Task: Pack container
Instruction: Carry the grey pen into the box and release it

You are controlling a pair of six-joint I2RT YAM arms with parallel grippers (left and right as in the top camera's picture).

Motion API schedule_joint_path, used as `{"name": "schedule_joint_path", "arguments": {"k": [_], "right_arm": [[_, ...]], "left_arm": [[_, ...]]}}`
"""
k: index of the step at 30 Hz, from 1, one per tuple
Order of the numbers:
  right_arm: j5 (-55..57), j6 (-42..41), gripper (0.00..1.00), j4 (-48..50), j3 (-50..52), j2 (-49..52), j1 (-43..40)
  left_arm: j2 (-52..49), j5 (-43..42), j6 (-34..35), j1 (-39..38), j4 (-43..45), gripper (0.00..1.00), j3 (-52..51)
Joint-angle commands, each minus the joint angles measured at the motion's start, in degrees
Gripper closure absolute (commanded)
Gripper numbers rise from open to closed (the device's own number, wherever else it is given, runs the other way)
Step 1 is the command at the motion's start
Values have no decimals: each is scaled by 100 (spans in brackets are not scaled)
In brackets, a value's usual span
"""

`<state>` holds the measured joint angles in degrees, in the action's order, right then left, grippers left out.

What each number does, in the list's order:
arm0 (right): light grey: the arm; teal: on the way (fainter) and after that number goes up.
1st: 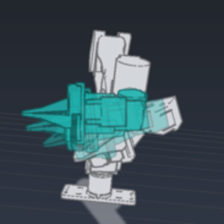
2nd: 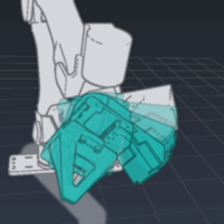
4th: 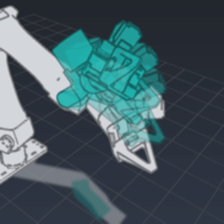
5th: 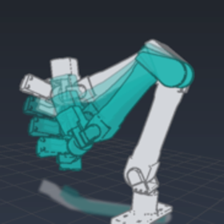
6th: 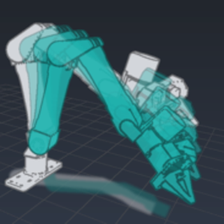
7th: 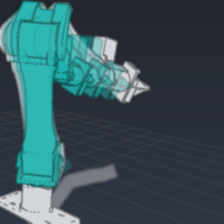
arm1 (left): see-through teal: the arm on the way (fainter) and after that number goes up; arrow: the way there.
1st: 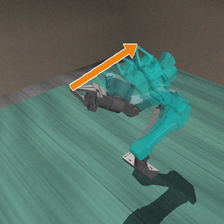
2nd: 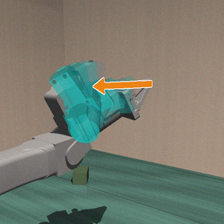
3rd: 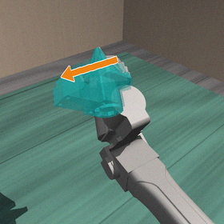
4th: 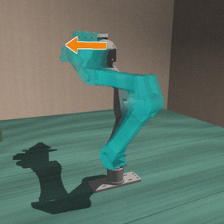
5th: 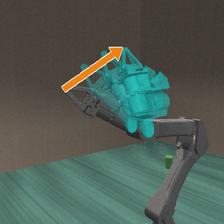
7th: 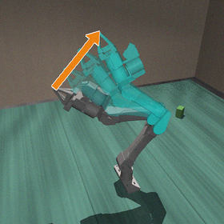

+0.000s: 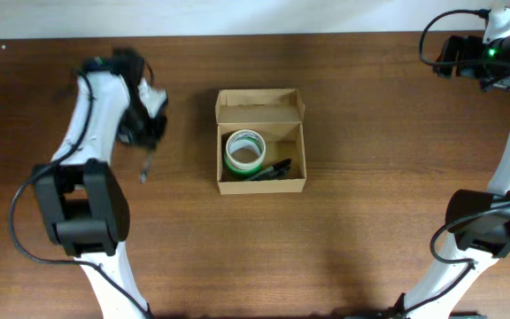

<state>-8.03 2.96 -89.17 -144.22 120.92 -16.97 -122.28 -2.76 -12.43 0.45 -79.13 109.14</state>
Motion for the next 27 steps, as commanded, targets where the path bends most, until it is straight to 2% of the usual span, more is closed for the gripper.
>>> {"name": "schedule_joint_path", "arguments": {"k": [1, 4, 6, 8, 11, 13, 18, 22, 27], "right_arm": [[-31, -46, 1, 0, -31, -15, -31], [-31, -46, 1, 0, -33, -15, -31], [-31, -46, 1, 0, -33, -15, -31], [-31, -46, 1, 0, -33, -15, -31], [-31, -46, 1, 0, -33, -15, -31], [-31, -46, 1, 0, -33, -15, -31], [-31, -46, 1, 0, -33, -15, -31], [-31, -46, 1, 0, -33, -15, -31], [-31, -46, 1, 0, -33, -15, -31]], "left_arm": [[254, -44, -658, -184, -898, 98, 1827], [369, -44, -1451, -505, -1661, 98, 3003], [527, -116, -1718, -852, -1720, 98, 3510], [682, -356, -2197, -1283, -1744, 97, 3735], [833, -343, -2518, -2037, -1755, 97, 3716], [807, -350, -3003, -2483, -1755, 97, 3679], [785, -291, -4693, -3359, -1753, 94, 3005], [776, -68, -4815, -3606, -1410, 93, 1947], [776, -81, -4815, -3609, -358, 93, 494]]}}
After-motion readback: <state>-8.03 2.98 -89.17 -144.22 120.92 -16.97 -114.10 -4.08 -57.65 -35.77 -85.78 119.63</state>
